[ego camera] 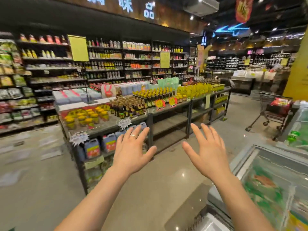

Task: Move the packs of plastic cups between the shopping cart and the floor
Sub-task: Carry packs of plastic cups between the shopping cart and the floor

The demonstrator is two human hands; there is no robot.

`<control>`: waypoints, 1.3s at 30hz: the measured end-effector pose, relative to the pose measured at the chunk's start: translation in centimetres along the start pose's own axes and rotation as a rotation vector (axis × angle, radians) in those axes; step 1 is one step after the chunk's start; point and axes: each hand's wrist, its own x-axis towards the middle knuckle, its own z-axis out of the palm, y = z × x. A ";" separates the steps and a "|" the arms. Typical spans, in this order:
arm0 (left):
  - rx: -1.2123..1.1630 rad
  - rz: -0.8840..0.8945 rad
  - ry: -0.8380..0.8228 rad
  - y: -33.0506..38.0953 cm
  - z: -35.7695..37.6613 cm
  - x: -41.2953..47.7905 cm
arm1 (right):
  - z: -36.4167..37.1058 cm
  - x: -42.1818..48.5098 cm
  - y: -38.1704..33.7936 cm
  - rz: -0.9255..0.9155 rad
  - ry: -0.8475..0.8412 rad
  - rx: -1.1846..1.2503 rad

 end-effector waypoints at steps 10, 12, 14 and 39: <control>0.050 -0.344 0.100 -18.1 -4.6 -6.5 | 7.1 3.8 -19.3 -0.291 -0.084 0.143; 0.078 -0.397 0.127 -22.8 -6.1 -7.9 | 8.6 4.5 -24.3 -0.355 -0.089 0.169; 0.111 -0.451 0.141 -27.6 -7.4 -9.4 | 10.2 4.8 -29.7 -0.400 -0.103 0.212; 0.294 -0.851 0.131 -68.6 -10.4 -16.6 | 32.5 10.8 -72.0 -0.752 -0.212 0.434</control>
